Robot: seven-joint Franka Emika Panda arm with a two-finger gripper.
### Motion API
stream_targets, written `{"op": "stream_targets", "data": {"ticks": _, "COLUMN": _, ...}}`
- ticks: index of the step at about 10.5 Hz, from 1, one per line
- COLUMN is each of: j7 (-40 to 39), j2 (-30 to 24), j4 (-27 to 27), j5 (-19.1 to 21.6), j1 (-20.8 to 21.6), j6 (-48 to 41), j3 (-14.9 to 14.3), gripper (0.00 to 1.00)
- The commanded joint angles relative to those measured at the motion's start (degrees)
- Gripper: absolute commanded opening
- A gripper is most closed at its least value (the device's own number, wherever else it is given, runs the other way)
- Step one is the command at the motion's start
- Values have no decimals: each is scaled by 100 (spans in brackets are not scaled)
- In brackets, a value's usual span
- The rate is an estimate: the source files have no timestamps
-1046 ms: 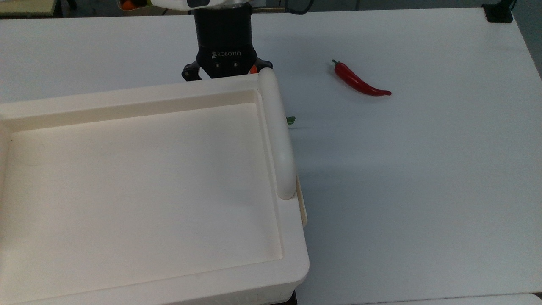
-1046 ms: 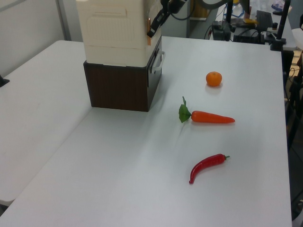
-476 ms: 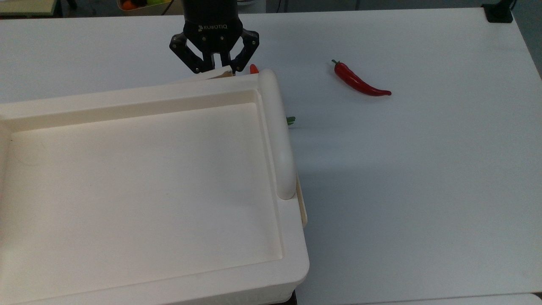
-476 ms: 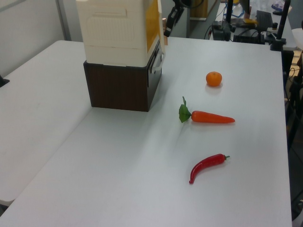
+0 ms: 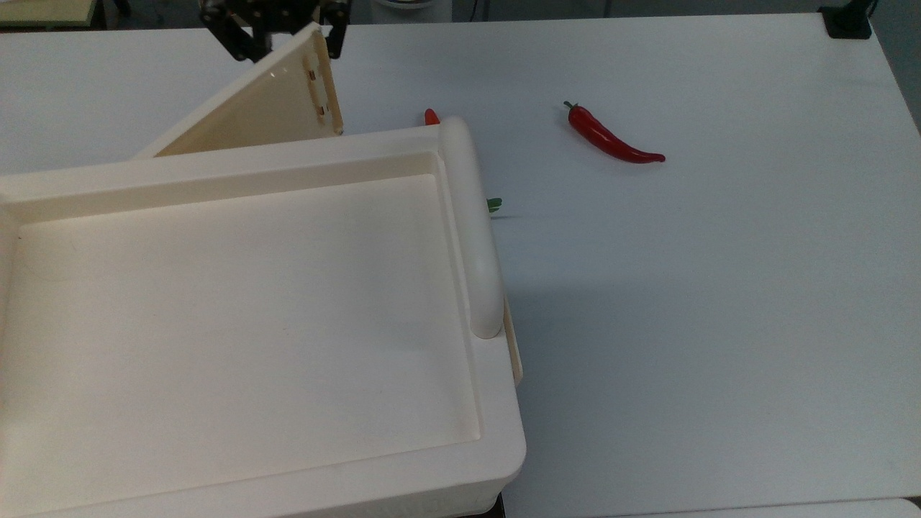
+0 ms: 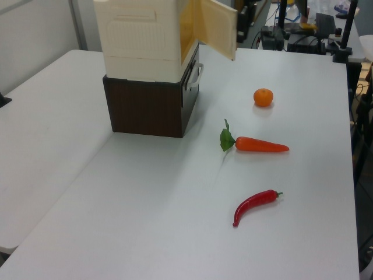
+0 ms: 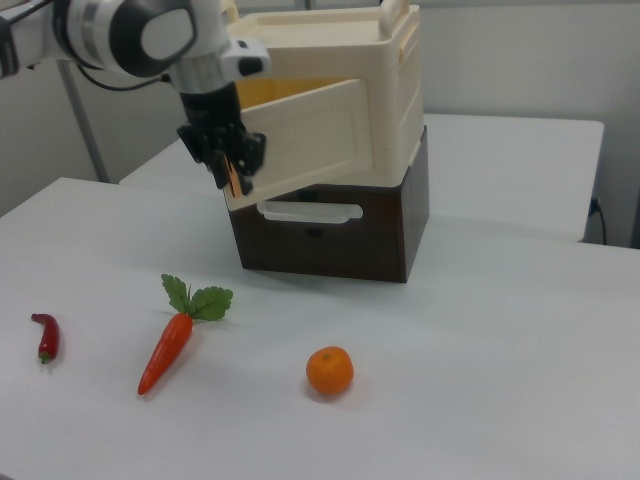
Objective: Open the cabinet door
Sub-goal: 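Pull the door edge outward, swinging the door open on its hinge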
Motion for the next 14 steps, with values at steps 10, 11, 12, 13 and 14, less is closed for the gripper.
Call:
{"op": "stream_targets", "data": {"ticks": 10, "j7": 330, "j2": -821, "j4": -200, "j5": -730, "j1": -92, "j6": -1928, "j3": -574, "gripper": 100}}
{"op": "stream_targets", "data": {"ticks": 11, "j7": 620, "j2": -821, "j4": -200, "j5": -826, "j1": -126, "j6": -1928, "j3": -233, "gripper": 100}}
{"op": "stream_targets", "data": {"ticks": 12, "j7": 719, "j2": -830, "j4": -244, "j5": -879, "j1": -153, "j6": -1946, "j3": 14, "gripper": 100}}
{"op": "stream_targets", "data": {"ticks": 13, "j7": 798, "j2": -865, "j4": -305, "j5": -880, "j1": -101, "j6": -1928, "j3": 112, "gripper": 100}}
{"op": "stream_targets", "data": {"ticks": 14, "j7": 956, "j2": -865, "j4": -315, "j5": -836, "j1": -92, "j6": -1885, "j3": 156, "gripper": 100}}
